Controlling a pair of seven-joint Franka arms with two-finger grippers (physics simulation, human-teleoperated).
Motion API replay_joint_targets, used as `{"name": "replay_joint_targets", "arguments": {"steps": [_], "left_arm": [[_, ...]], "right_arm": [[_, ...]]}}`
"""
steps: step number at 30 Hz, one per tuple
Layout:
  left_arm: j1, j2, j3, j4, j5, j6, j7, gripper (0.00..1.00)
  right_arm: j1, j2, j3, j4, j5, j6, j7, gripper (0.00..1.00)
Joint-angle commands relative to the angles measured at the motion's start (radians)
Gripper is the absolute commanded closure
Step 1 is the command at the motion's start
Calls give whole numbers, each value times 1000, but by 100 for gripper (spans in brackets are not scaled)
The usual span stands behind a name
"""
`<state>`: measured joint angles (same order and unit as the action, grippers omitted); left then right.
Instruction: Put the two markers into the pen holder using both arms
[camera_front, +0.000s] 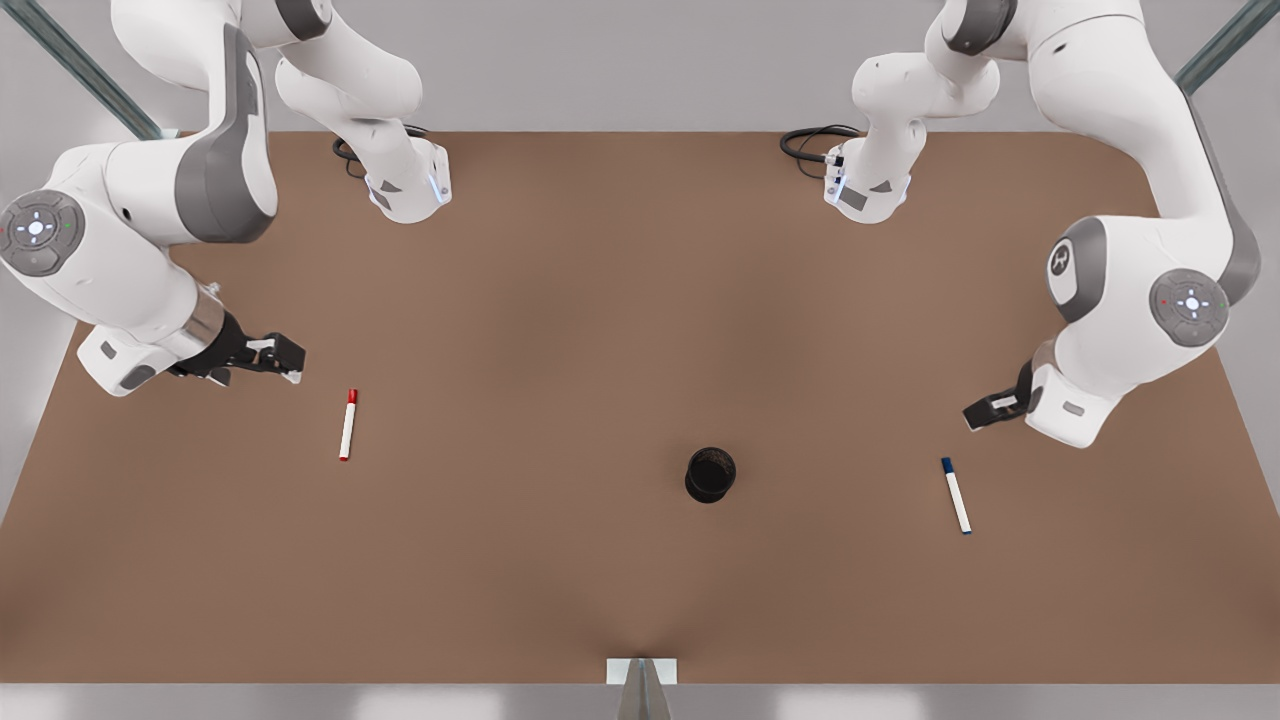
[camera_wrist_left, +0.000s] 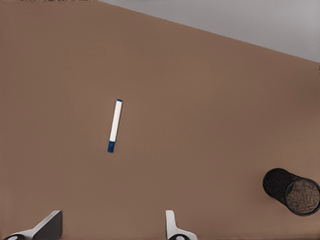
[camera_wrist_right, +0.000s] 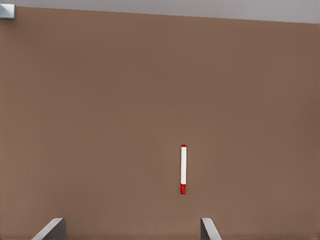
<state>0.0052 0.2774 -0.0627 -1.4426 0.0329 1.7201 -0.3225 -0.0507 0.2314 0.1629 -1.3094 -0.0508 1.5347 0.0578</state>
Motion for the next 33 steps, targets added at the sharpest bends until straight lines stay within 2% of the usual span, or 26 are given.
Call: {"name": "replay_joint_targets", "arguments": {"steps": [1, 5, 6, 9, 11, 12, 14, 15, 16, 17, 18, 21, 25, 30, 33], "left_arm": [[2, 9, 0, 1, 7, 12, 321, 0], [68, 157, 4, -27, -63, 268, 298, 0], [88, 181, 4, -77, -74, 375, 298, 0], [119, 223, 8, -174, -74, 556, 298, 0], [147, 282, 8, -211, -71, 682, 304, 0], [148, 301, 9, -211, -70, 688, 306, 0], [156, 348, 23, -213, -70, 723, 304, 0], [157, 378, 24, -211, -70, 756, 306, 2], [157, 394, 24, -209, -70, 762, 303, 8], [157, 404, 24, -209, -70, 762, 301, 24], [156, 408, 24, -206, -70, 762, 301, 33], [154, 444, 24, -194, -68, 783, 300, 35], [148, 485, 24, -153, -65, 785, 301, 35], [145, 514, 24, -116, -62, 783, 303, 40], [141, 531, 24, -85, -62, 783, 301, 41]], "right_arm": [[0, 2, -2, 1, 0, 2, 13, 0], [-1, 11, -2, -2, 3, 12, 14, 0], [-1, 31, -2, -7, 5, 38, 13, 0], [-3, 164, -2, -11, -44, 168, 8, 0], [-6, 184, -2, -94, -49, 283, 11, 0], [-8, 187, -2, -105, -47, 289, 13, 0], [-8, 193, -2, -234, -47, 427, 16, 0], [-11, 184, -2, -280, -47, 438, 16, 0], [-23, 186, -2, -310, -47, 467, 16, 0], [-35, 195, -2, -356, -47, 539, 14, 0], [-41, 201, -2, -424, -44, 640, 16, 0], [-66, 210, -2, -495, -44, 722, 16, 0], [-106, 275, -2, -492, -46, 780, 2, 0], [-141, 367, -3, -487, -46, 860, -16, 0], [-149, 376, -2, -496, -47, 866, -24, 1]]}}
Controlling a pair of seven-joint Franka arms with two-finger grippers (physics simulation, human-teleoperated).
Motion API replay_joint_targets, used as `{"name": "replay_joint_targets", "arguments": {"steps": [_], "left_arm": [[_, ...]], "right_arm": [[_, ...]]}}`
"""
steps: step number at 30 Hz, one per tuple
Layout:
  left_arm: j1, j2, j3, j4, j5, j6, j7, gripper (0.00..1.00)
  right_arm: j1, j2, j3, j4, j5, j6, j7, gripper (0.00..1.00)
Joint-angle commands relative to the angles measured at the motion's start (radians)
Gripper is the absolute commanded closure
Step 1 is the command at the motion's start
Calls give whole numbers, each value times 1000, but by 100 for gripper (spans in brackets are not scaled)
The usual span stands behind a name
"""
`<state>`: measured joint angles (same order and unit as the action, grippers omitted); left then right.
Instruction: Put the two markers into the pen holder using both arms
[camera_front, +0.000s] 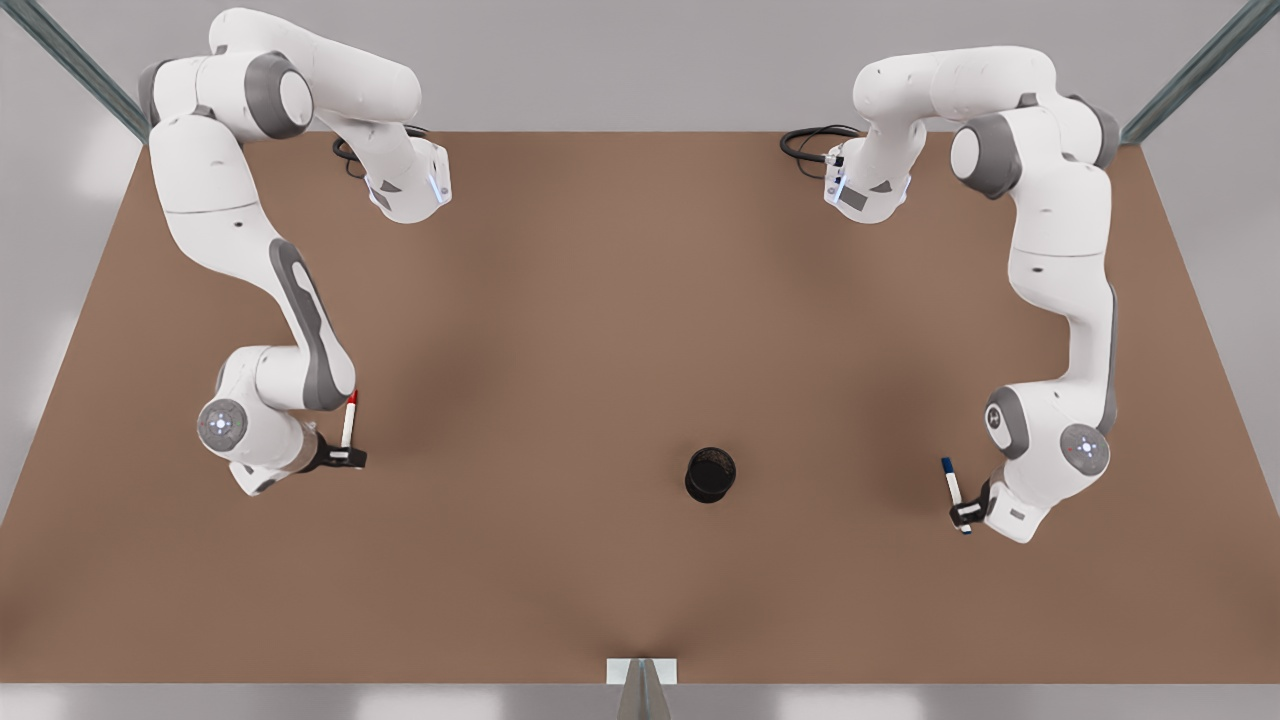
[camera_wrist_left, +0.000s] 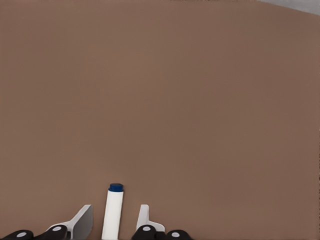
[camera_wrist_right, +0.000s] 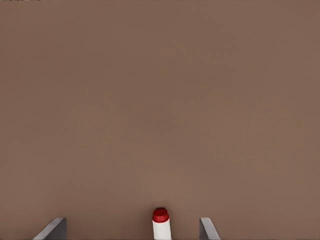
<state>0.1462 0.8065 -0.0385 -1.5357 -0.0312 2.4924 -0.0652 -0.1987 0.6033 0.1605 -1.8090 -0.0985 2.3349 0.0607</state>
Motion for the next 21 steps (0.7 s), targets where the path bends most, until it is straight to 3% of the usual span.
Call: {"name": "replay_joint_targets", "arguments": {"steps": [1, 7, 10, 17, 21], "left_arm": [[-1, 11, 0, 19, 2, 11, 44, 41], [-1, 31, 0, 20, 4, 10, 47, 45], [-1, 36, 0, 28, 4, 10, 47, 53], [-1, 39, -1, 28, 1, 10, 47, 59], [1, 39, 0, 26, -3, 10, 44, 60]], "right_arm": [[-2, -8, 1, -21, 0, 67, -27, 1], [-36, -51, 1, -150, -3, 170, -62, 4], [-41, -63, 2, -184, -3, 202, -68, 4], [-33, -53, 2, -184, -38, 207, -65, 33], [-34, -34, 2, -184, -38, 218, -65, 34]]}}
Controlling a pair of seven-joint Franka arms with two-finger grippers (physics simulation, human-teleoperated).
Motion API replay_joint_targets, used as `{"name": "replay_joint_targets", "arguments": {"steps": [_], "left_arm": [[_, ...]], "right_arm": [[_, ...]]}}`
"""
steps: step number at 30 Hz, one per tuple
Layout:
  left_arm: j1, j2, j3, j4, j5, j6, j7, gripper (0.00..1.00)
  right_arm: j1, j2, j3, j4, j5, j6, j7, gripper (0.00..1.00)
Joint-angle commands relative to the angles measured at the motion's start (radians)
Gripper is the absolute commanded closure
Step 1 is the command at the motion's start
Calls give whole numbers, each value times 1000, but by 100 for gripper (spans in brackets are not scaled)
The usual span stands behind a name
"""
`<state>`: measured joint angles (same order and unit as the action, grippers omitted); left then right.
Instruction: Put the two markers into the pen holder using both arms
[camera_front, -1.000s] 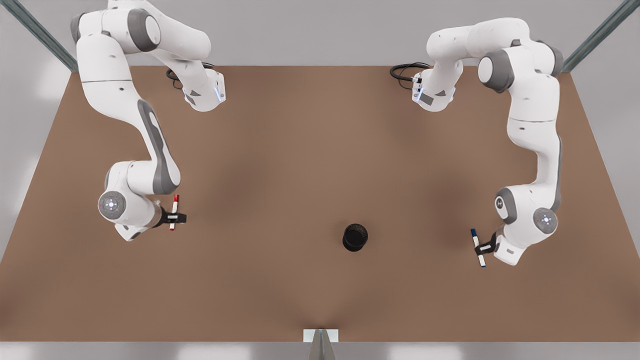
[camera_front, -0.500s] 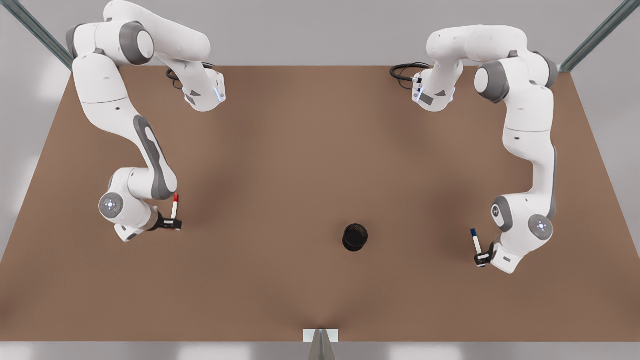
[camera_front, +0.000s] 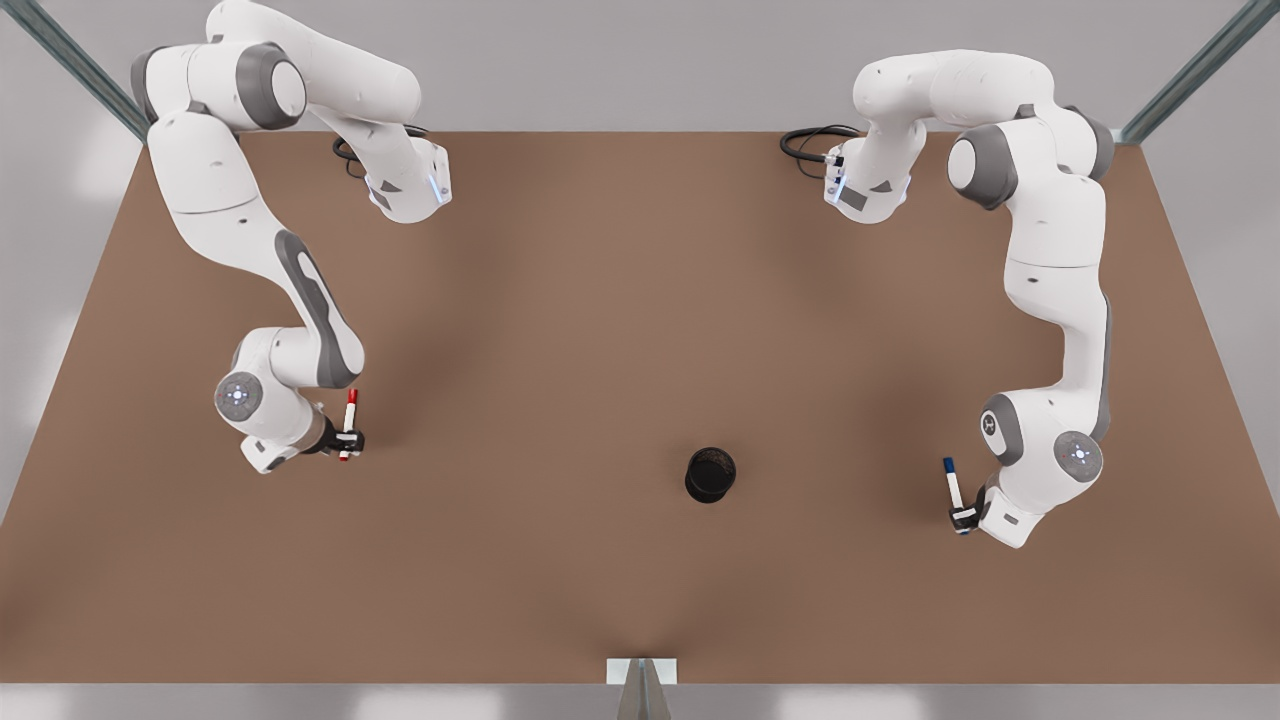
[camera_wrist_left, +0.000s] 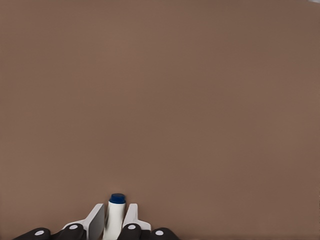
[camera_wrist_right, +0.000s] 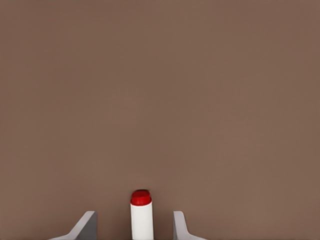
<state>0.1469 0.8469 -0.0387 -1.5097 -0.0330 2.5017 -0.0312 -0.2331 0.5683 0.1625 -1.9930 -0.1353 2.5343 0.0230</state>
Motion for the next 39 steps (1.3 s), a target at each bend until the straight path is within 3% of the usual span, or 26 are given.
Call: {"name": "replay_joint_targets", "arguments": {"steps": [1, 4, 6, 19, 23, 29, 30, 34, 39], "left_arm": [[0, 0, 0, 0, -1, 0, 11, 60], [0, 1, 0, 0, -1, 0, 11, 60], [0, 6, -1, 0, -1, 0, 10, 60], [-1, 14, 0, 0, -1, 0, 8, 67], [-1, 15, -1, 0, -1, 0, 7, 67], [-3, 15, 0, 2, -1, 0, 5, 75], [-3, 15, 0, 2, -1, 0, 5, 76], [-12, 9, 0, 5, -1, -4, -4, 79], [-26, -17, 3, 16, 1, -67, -27, 79]], "right_arm": [[0, 5, 0, 0, -1, 23, -29, 34], [-2, 7, 0, -1, -1, 29, -29, 37], [-2, 7, 0, 0, -3, 29, -29, 50], [-6, 16, 0, -3, -30, 29, -31, 58], [-6, 18, 0, -1, -30, 27, -31, 79], [0, -13, 15, 20, -30, 11, -29, 79], [0, -19, 25, 54, -30, -64, -28, 79], [1, -56, 137, 315, -30, -414, -9, 79], [-3, -85, 411, 407, -27, -393, 37, 79]]}}
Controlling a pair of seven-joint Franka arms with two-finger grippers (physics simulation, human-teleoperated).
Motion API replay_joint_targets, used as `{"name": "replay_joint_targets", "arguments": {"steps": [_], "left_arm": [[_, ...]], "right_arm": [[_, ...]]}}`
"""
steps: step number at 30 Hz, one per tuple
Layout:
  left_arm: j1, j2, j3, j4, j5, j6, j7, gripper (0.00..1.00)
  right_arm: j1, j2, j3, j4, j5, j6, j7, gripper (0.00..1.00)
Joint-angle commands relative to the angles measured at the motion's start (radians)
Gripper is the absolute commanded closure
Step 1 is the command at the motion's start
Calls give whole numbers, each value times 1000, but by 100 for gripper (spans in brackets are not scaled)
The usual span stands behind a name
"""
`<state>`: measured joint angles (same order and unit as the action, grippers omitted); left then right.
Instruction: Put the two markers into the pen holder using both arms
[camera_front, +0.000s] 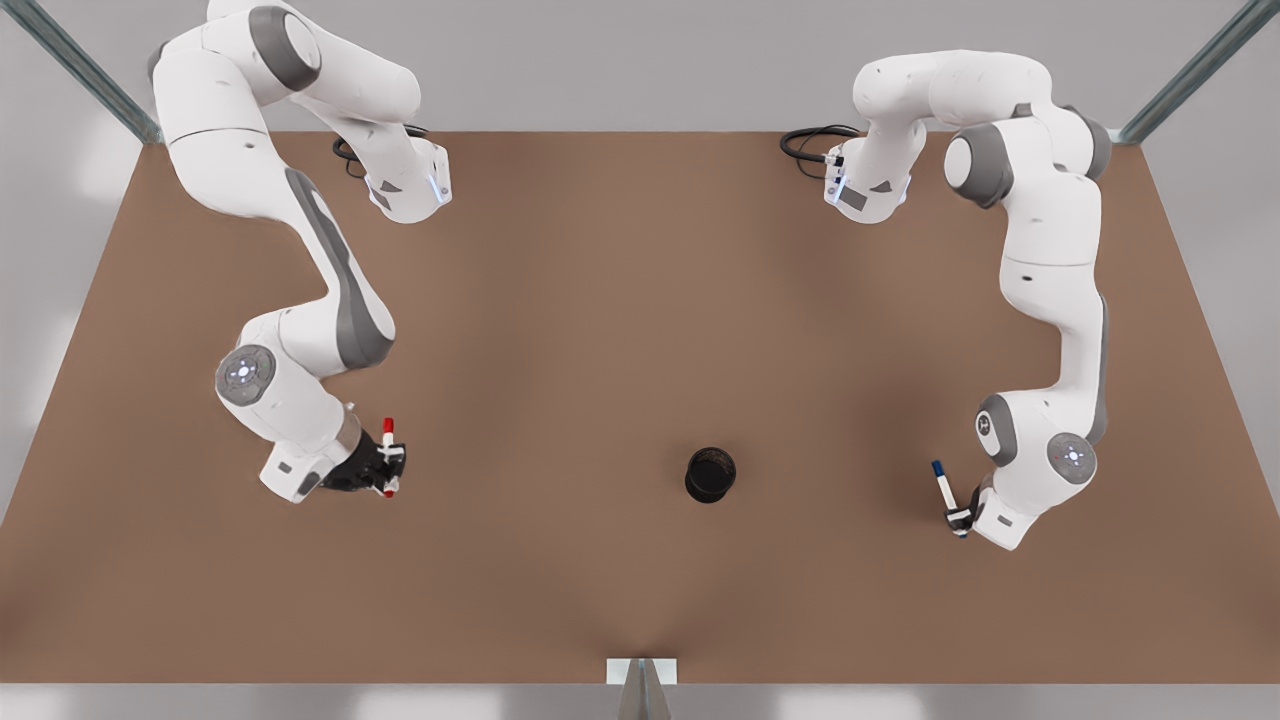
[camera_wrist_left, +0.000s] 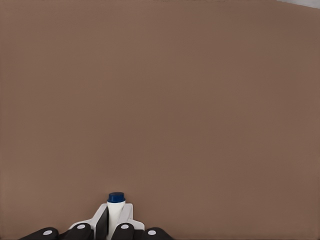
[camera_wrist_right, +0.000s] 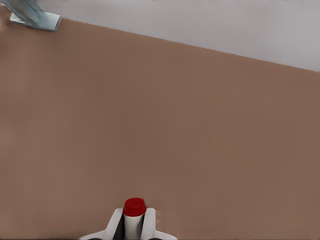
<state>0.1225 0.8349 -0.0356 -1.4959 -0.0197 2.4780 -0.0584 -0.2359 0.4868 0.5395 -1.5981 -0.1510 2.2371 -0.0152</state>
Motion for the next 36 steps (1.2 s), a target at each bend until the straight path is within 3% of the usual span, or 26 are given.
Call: {"name": "replay_joint_targets", "arguments": {"steps": [1, 3, 6, 9, 11, 13, 17, 26, 29, 30, 31, 36], "left_arm": [[-9, -10, 0, 13, -11, -73, -8, 79], [-38, -23, 31, 39, -12, -137, -9, 79], [-44, -89, 31, 37, -12, -152, -8, 79], [-53, -172, 20, 37, 6, -229, 8, 79], [-52, -221, -9, 40, -2, -277, 25, 79], [-52, -249, -33, 42, -3, -320, 23, 79], [-50, -260, -85, 92, -6, -361, 26, 79], [-53, -250, -130, 132, -109, -396, 98, 79], [-50, -234, -161, 167, -207, -396, 281, 79], [-50, -234, -162, 171, -221, -396, 324, 79], [-49, -232, -161, 172, -296, -392, 440, 79], [-52, -211, -162, 220, -560, -383, 855, 79]], "right_arm": [[4, -4, 74, 12, -12, -53, 84, 79], [64, 6, 128, 10, -12, 50, 176, 79], [259, 64, 117, 33, -15, 335, 299, 79], [394, 225, 111, 283, -68, 430, 296, 79], [521, 321, 30, 415, -76, 578, 273, 79], [572, 415, 24, 480, -76, 710, 205, 79], [725, 561, -95, 671, -76, 768, 167, 79], [780, 716, -156, 705, -76, 955, 27, 79], [791, 745, -171, 708, -76, 1004, 15, 79], [793, 745, -193, 707, -76, 1004, 15, 44], [794, 745, -199, 707, -76, 1006, 15, 0], [787, 710, -210, 693, -70, 990, 15, 0]]}}
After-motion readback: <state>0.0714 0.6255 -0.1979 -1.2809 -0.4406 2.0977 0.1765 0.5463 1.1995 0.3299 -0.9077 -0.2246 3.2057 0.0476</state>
